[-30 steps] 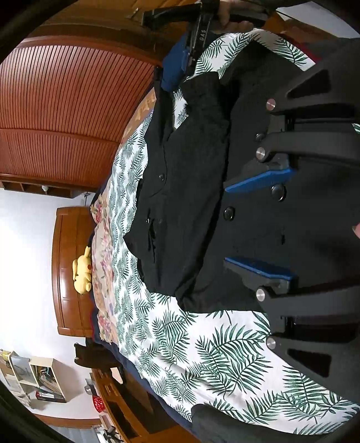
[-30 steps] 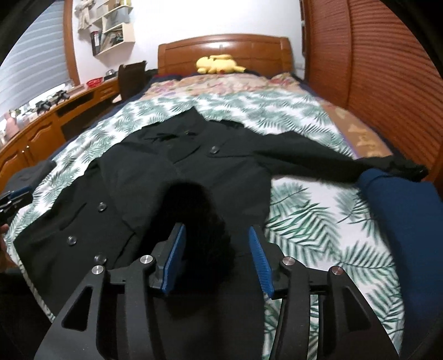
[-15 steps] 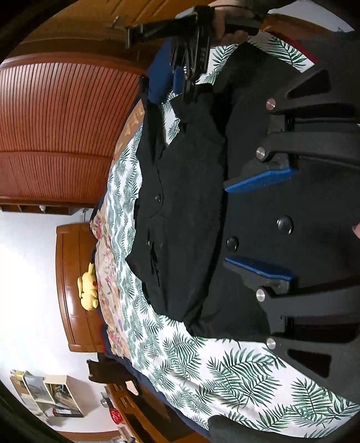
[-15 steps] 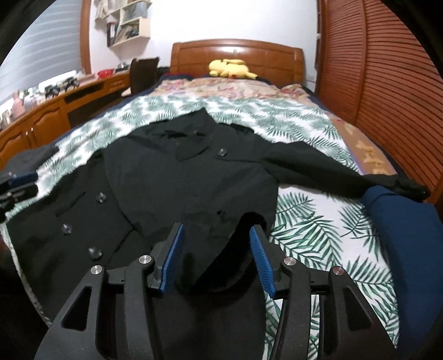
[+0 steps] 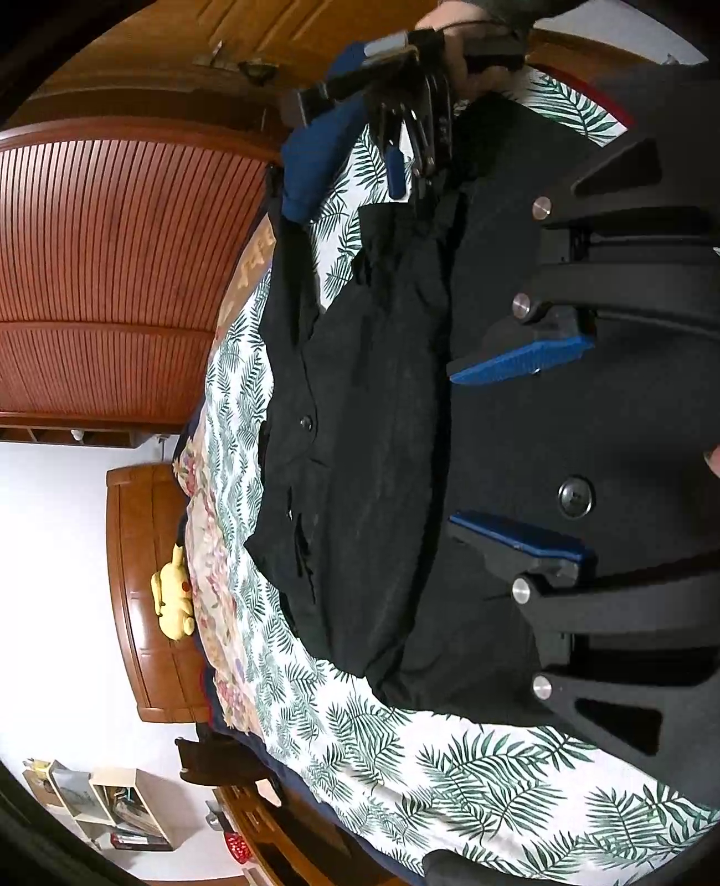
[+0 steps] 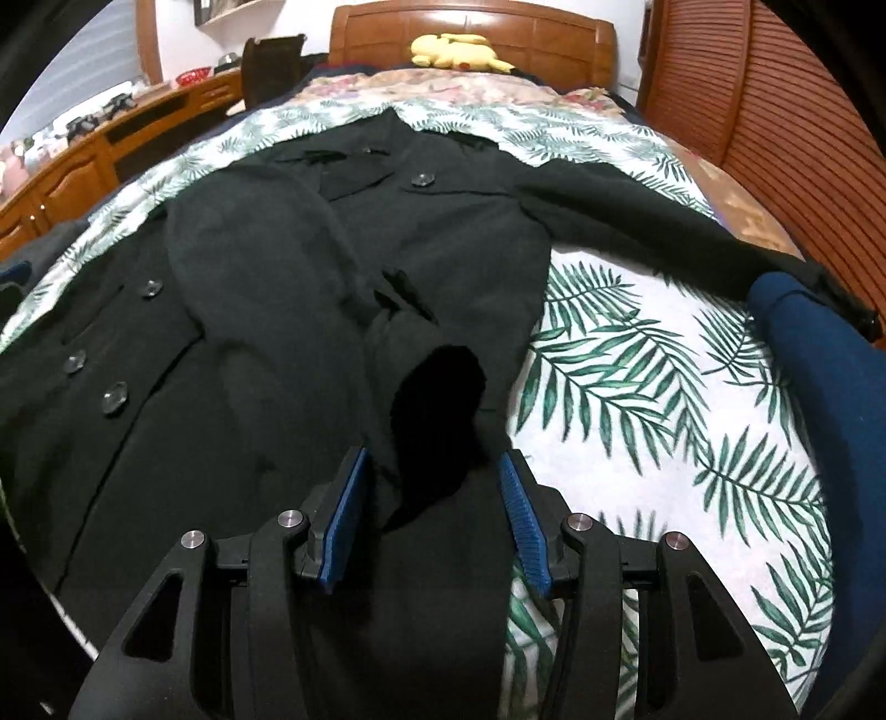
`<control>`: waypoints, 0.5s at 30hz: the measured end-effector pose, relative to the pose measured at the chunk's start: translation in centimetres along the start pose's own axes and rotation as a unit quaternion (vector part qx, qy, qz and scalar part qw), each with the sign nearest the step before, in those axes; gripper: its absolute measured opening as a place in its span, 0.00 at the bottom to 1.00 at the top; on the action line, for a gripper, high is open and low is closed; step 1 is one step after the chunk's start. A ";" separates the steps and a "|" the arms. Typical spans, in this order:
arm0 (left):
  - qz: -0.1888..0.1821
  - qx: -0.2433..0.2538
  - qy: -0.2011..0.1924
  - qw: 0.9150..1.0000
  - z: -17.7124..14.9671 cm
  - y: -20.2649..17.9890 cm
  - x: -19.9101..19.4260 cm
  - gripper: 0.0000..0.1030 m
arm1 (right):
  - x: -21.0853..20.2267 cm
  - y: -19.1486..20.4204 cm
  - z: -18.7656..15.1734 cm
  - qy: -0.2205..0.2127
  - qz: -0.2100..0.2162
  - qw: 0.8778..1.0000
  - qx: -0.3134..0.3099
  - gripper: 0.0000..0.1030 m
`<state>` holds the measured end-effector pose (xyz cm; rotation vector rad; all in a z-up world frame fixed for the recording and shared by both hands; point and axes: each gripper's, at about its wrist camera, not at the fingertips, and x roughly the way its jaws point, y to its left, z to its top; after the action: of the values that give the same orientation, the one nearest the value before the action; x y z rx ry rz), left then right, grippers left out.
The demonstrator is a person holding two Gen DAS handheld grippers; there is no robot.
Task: Fold large clothes
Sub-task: 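Open the right tool and move it to the other coat sleeve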
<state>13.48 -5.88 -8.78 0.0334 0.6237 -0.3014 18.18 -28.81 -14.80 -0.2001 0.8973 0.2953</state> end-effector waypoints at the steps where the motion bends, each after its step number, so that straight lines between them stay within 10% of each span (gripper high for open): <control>1: 0.000 -0.001 -0.001 1.000 0.0 -0.1 0.2 0.45 | -0.4 -0.1 0.0 -0.004 0.000 1.000 -0.002 0.48; 15: -0.004 0.006 0.026 1.000 -0.5 -1.8 3.3 0.45 | -4.9 -5.3 2.9 -0.080 -0.015 0.997 0.016 0.55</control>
<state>15.23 -8.40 -11.01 0.0509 0.6744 -0.3127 19.23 -33.82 -8.94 -0.1583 0.7393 0.2652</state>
